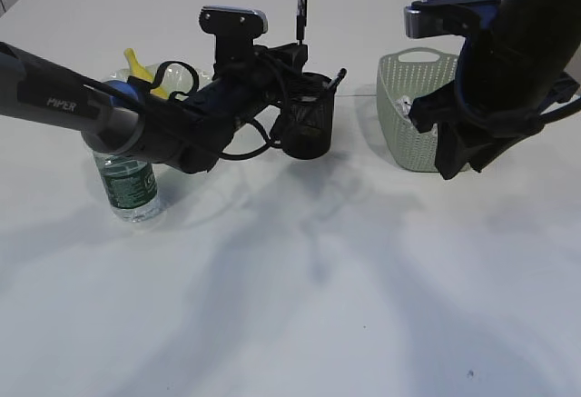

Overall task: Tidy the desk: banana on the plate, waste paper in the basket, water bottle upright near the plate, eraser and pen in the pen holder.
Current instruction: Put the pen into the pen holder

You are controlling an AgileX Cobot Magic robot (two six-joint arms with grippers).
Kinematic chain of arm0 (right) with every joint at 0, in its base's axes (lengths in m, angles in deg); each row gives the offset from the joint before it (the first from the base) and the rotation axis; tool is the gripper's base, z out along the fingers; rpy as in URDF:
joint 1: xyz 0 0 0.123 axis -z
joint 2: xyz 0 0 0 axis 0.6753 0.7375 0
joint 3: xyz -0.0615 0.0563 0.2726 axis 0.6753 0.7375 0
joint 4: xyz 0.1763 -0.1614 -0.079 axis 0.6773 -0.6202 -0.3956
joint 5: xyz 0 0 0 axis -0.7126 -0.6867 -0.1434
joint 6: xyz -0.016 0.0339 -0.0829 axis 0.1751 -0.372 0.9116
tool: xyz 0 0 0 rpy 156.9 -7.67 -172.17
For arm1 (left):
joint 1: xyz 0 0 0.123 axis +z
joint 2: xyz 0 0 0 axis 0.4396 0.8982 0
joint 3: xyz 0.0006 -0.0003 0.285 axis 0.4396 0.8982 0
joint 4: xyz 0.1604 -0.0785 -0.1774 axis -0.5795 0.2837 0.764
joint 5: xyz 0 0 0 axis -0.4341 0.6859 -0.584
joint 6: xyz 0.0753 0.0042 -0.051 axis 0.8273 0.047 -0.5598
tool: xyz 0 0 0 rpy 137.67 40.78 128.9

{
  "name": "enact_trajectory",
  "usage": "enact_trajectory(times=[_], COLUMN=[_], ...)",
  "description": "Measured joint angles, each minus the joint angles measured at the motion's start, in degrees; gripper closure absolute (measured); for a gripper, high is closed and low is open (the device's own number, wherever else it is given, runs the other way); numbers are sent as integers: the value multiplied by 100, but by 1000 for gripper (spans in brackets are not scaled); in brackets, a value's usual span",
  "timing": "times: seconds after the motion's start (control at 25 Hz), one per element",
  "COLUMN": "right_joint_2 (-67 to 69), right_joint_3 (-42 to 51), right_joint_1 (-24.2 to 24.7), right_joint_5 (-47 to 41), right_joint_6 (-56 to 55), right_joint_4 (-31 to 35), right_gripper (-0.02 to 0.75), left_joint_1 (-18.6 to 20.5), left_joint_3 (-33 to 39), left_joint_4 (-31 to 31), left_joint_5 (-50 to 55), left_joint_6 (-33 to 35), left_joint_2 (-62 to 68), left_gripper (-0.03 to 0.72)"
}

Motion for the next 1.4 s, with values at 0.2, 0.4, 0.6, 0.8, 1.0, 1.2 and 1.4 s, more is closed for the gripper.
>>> enact_trajectory(times=[0.2, 0.4, 0.6, 0.8, 1.0, 1.2, 1.4], right_joint_2=[0, 0, 0, 0, 0, 0, 0], right_joint_3=[0, 0, 0, 0, 0, 0, 0], right_joint_1=[0, 0, 0, 0, 0, 0, 0], right_joint_5=[0, 0, 0, 0, 0, 0, 0], right_joint_6=[0, 0, 0, 0, 0, 0, 0], right_joint_4=[0, 0, 0, 0, 0, 0, 0], right_gripper=[464, 464, 464, 464, 464, 464, 464], left_joint_1=[0, 0, 0, 77, 143, 147, 147], left_joint_3=[0, -10, -10, -75, -142, -142, -142], left_joint_4=[0, 0, 0, 0, -42, -99, -110], left_joint_5=[-52, -128, -210, -304, -344, -344, -251], left_joint_6=[0, 0, 0, 0, 0, 0, 0], left_joint_2=[9, 66, 144, 177, 217, 230, 230], left_gripper=[649, 649, 648, 648, 647, 645, 639])
